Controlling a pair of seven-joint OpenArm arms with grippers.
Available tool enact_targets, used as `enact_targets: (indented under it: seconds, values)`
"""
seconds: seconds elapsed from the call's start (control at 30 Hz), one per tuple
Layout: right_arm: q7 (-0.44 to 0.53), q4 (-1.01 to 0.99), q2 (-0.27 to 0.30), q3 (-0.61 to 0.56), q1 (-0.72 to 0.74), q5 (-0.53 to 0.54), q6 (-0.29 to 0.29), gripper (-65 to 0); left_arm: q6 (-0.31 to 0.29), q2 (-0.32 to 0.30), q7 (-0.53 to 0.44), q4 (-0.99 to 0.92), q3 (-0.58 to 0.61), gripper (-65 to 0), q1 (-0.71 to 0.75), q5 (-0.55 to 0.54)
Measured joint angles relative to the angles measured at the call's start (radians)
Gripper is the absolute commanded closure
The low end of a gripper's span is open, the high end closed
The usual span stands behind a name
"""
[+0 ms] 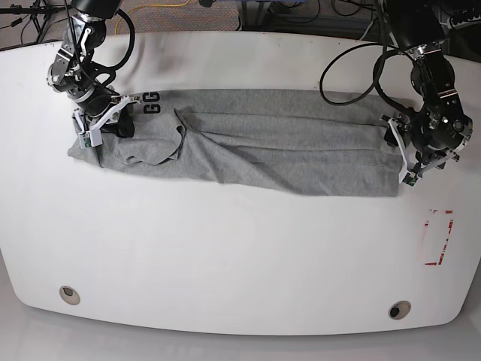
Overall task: Fold the T-shirt properly
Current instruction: 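Pull the shirt ends apart with both grippers, stretching the strip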
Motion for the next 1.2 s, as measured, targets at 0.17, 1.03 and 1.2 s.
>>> enact_targets:
  seconds: [0.17,1.03,1.2]
  values:
    - [0.000,0.000,0.000,0.000,0.000,0.000,0.000,-5.1,0.000,0.001,-0.038,-0.027,0.004,-39.2,-0.002,0.000]
    - [0.000,0.000,0.000,0.000,-0.001,0.000,0.000,-5.1,-0.003,0.010,-0.085,-0.058,-0.030,-5.6,-0.016,-0.003]
    - [0.001,0.000,0.000,0.000,-0.001,0.000,0.000,-5.1,-0.004,0.006,-0.093,0.035,-0.038,-5.6,-0.009,-0.005]
